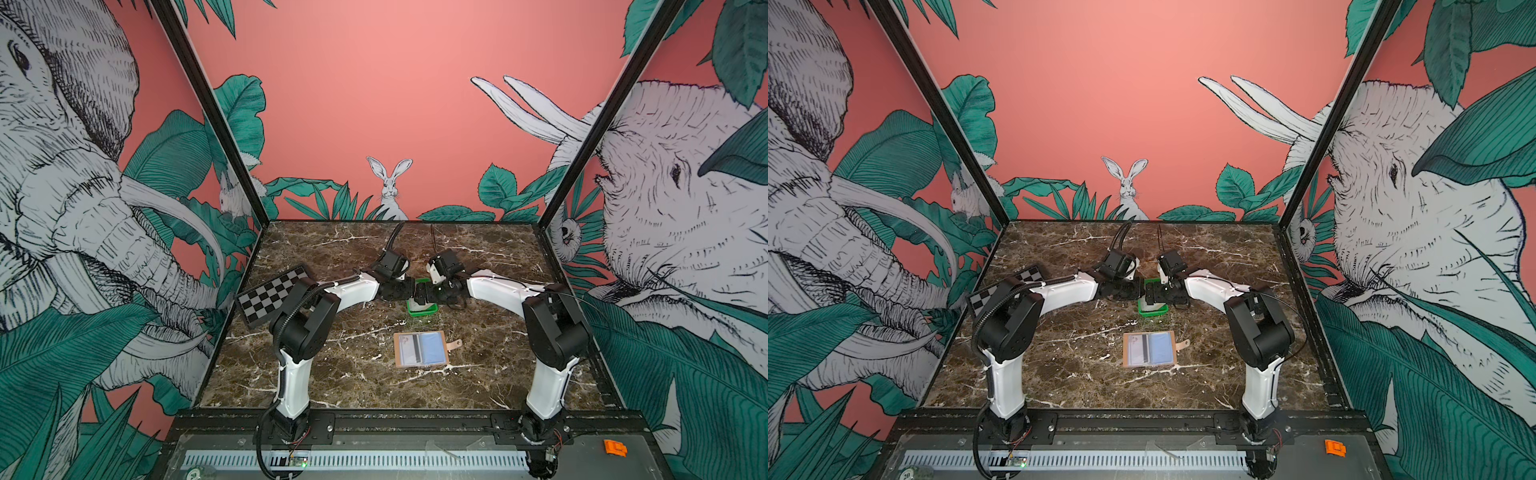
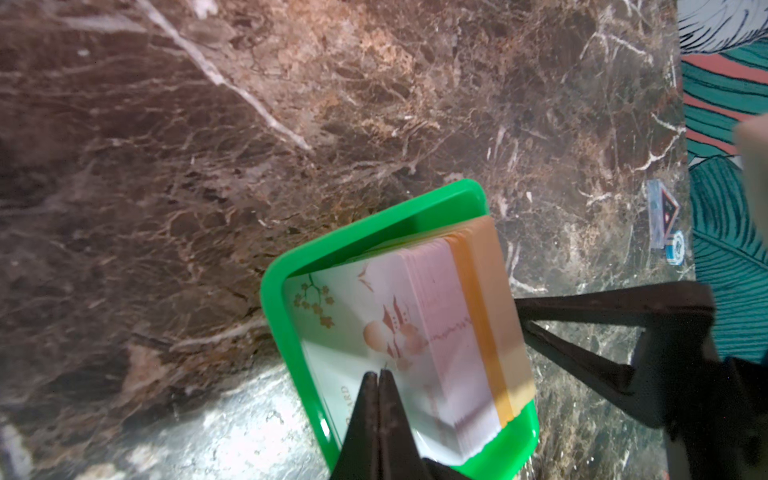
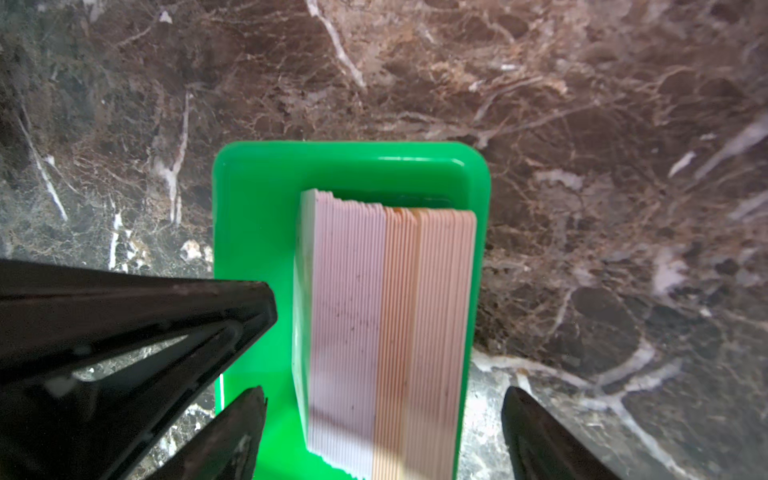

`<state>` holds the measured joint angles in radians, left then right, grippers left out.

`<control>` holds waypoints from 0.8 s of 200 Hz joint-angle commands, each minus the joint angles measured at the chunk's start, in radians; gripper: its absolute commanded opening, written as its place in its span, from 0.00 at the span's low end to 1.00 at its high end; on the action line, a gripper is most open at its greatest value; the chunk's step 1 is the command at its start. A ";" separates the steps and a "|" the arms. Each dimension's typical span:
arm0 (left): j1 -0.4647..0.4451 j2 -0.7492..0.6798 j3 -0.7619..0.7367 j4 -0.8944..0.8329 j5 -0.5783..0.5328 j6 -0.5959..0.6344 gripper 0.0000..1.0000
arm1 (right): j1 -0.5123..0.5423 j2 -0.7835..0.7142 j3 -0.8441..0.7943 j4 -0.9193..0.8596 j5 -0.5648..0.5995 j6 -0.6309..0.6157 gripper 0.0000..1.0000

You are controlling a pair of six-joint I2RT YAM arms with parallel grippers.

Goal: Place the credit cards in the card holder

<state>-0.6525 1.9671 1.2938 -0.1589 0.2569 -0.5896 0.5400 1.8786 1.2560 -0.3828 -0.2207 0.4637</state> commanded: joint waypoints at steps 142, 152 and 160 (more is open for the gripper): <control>0.013 0.024 0.015 -0.044 0.004 0.011 0.03 | -0.042 -0.006 -0.009 0.007 0.018 -0.019 0.83; 0.013 0.026 0.015 -0.044 0.005 0.011 0.03 | -0.044 -0.011 -0.011 0.005 0.017 -0.020 0.83; 0.013 0.026 0.015 -0.043 0.007 0.010 0.03 | -0.045 -0.017 -0.013 0.003 0.018 -0.021 0.83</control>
<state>-0.6472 1.9804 1.2942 -0.1650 0.2726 -0.5835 0.5095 1.9045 1.2610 -0.3721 -0.2222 0.4599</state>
